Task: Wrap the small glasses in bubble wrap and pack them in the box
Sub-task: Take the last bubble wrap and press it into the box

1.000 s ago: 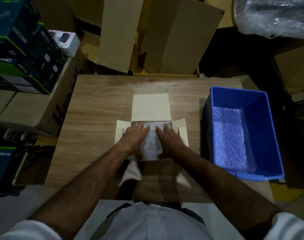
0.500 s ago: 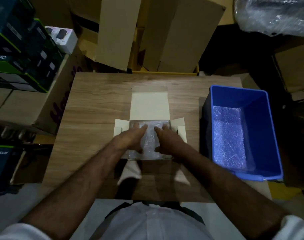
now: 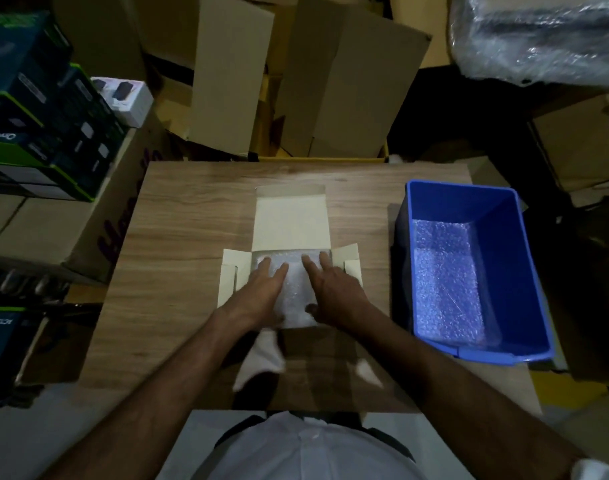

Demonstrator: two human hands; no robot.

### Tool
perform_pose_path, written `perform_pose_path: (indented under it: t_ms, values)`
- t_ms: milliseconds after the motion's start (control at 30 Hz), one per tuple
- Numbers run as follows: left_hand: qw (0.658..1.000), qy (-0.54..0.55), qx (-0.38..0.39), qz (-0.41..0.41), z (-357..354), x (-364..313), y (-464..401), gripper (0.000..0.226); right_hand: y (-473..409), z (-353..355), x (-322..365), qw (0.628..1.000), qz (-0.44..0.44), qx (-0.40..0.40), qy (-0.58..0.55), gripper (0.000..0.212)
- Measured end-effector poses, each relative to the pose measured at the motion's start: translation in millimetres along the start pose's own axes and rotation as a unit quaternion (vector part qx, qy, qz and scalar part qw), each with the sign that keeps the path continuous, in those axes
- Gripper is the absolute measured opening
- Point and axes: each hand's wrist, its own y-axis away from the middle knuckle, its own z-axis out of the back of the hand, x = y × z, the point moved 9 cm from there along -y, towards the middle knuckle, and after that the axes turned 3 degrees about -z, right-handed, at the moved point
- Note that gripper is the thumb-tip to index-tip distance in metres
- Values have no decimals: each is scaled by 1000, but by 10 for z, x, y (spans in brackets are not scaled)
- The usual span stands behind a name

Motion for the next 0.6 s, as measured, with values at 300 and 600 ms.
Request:
perform_pose_path:
  t_ms: [300, 600]
  values:
    - [965, -38, -214, -148, 364, -1101, 102, 76, 791, 739, -760, 967, -9, -249, -57, 68]
    - [926, -50, -257, -273, 133, -2533, -306, 62, 1413, 542, -2307, 974, -129, -175, -55, 88]
